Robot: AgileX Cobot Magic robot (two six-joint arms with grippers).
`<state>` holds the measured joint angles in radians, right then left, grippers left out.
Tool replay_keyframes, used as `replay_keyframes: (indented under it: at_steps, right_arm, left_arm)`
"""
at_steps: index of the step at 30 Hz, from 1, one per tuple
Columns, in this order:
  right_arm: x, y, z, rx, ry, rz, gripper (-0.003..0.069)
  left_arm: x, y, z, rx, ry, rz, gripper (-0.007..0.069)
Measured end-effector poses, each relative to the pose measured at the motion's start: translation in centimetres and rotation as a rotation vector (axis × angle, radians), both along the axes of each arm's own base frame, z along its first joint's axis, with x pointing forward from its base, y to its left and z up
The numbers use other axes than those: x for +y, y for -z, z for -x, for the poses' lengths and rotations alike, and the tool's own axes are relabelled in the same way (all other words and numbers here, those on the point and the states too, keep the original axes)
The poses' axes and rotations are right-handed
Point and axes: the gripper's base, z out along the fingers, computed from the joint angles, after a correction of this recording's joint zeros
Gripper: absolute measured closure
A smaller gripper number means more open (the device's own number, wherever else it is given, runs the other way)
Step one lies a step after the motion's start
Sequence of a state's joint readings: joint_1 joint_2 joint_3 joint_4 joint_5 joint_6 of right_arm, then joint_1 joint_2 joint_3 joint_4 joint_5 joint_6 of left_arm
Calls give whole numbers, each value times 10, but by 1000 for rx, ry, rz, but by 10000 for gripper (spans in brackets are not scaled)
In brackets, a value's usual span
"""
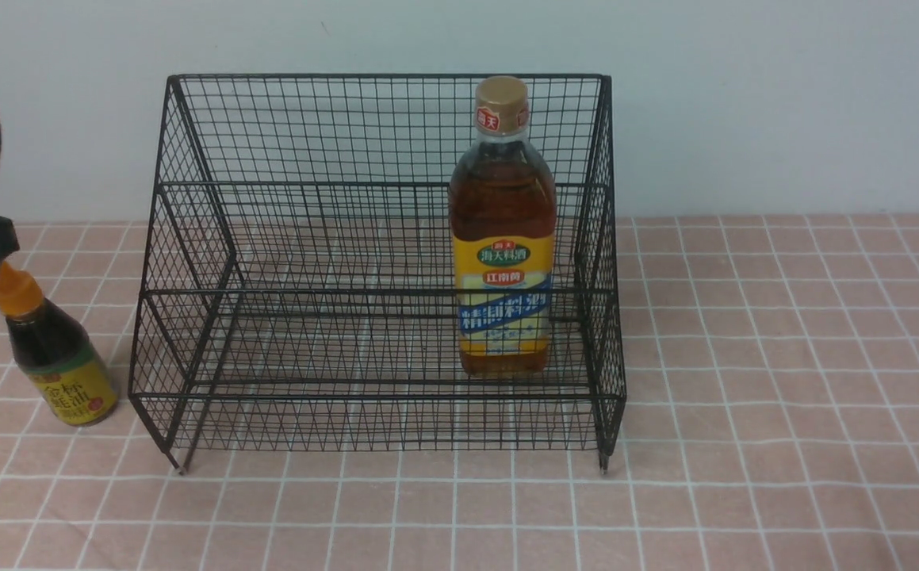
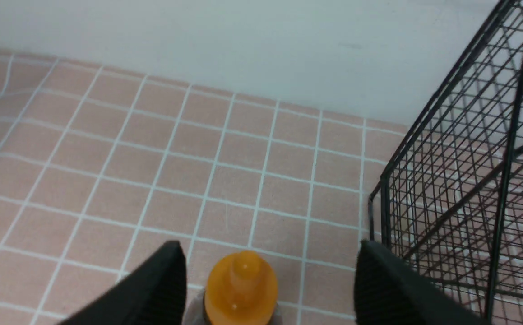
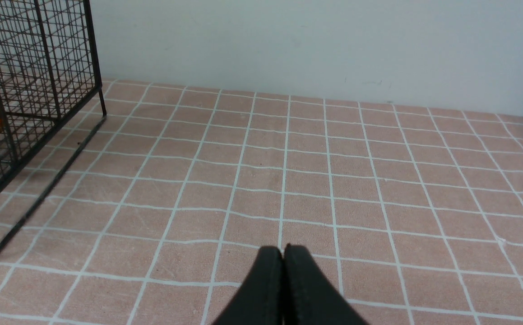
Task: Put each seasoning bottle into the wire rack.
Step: Use the left arm to grab the condiment bottle closest to it, then use the left arm to put the condiment bottle back on the shelf
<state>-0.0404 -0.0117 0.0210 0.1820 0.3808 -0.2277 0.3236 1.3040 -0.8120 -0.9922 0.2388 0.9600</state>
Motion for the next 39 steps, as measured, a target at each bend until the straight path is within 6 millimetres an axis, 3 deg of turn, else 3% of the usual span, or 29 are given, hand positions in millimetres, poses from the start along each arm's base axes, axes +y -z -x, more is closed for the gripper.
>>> replay_keyframes:
  at_steps: [8, 17, 20, 23, 26, 29, 33, 39]
  right_arm:
    - [0, 0, 0, 0, 0, 0, 673]
    - [0, 0, 0, 0, 0, 0, 673]
    - [0, 0, 0, 0, 0, 0, 673]
    - [0, 0, 0, 0, 0, 0, 673]
    - [0, 0, 0, 0, 0, 0, 673]
    - [0, 0, 0, 0, 0, 0, 673]
    - [0, 0, 0, 0, 0, 0, 673]
    - [0, 0, 0, 0, 0, 0, 673]
  left_arm:
    - [5, 33, -22, 62, -25, -20, 124]
    - [11, 63, -34, 135, -54, 21, 126]
    - [11, 69, -37, 149, -59, 32, 187]
    - [11, 71, -38, 152, -52, 30, 320]
    - [11, 71, -38, 150, -45, 21, 318]
    - [9, 65, -37, 134, -34, 16, 316]
    - [5, 36, -27, 41, -31, 13, 316]
    - [-8, -42, 3, -224, -11, -9, 316]
